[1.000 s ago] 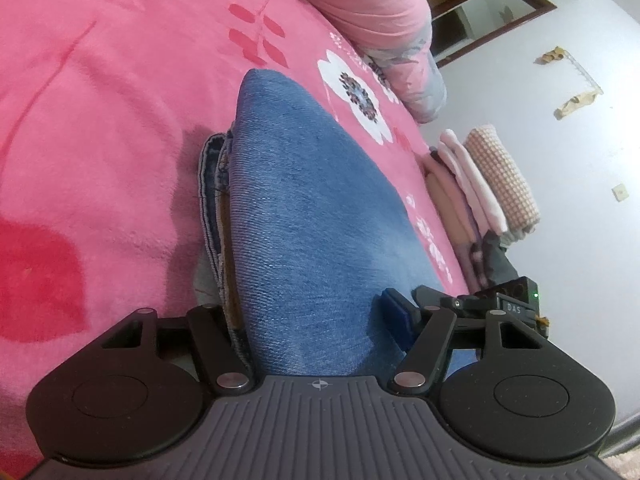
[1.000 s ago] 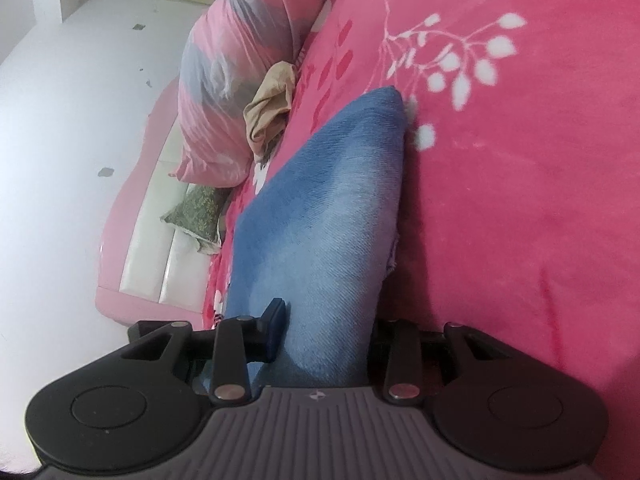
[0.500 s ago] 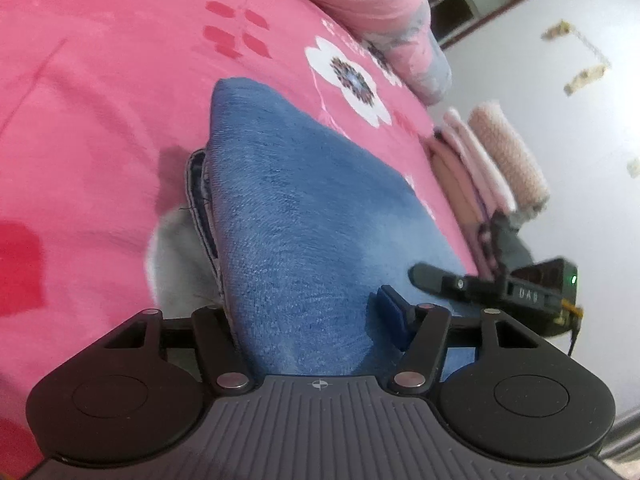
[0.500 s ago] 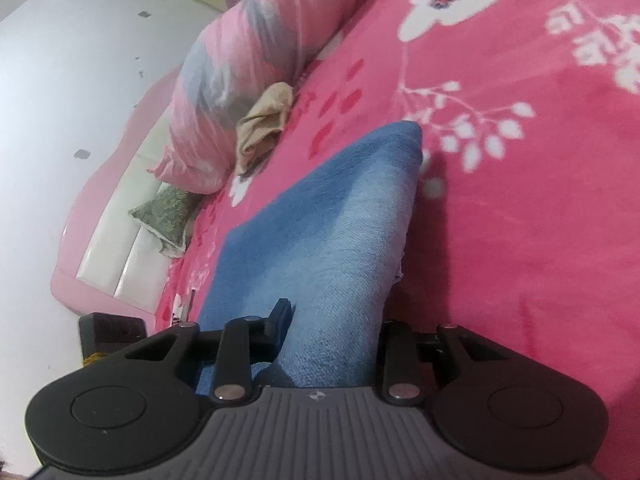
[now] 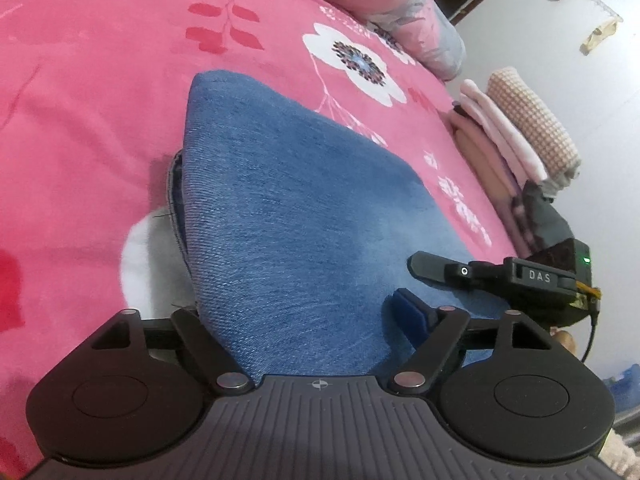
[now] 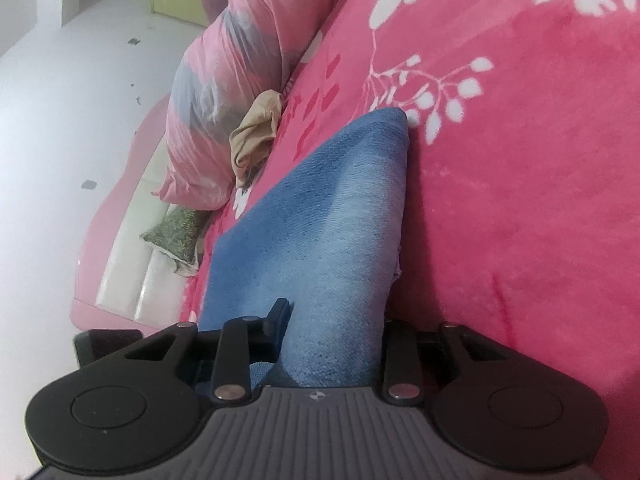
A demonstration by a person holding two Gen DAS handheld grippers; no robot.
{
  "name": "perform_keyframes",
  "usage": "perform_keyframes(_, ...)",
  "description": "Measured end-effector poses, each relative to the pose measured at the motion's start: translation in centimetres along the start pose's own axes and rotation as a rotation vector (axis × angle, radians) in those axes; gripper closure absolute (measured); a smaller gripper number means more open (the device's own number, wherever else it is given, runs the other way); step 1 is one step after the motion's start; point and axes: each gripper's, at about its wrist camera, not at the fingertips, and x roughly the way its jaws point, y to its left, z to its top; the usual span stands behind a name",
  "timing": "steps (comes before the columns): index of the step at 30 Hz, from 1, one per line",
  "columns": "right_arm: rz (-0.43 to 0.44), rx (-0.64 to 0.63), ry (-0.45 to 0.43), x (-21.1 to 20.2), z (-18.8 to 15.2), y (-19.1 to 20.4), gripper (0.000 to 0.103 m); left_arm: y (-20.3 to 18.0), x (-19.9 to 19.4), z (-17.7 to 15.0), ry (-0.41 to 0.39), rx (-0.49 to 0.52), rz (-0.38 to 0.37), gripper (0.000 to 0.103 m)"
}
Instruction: Fold clothes
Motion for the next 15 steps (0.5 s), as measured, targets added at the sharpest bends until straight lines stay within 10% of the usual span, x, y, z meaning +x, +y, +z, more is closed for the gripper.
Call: perform_keyframes(15, -0.057, -0.138, -0.061, -1.5, -0.7, 3.5, 0.072, -4.4, -1.7, -0.1, -0.042, 0.129, 0.135, 0.040)
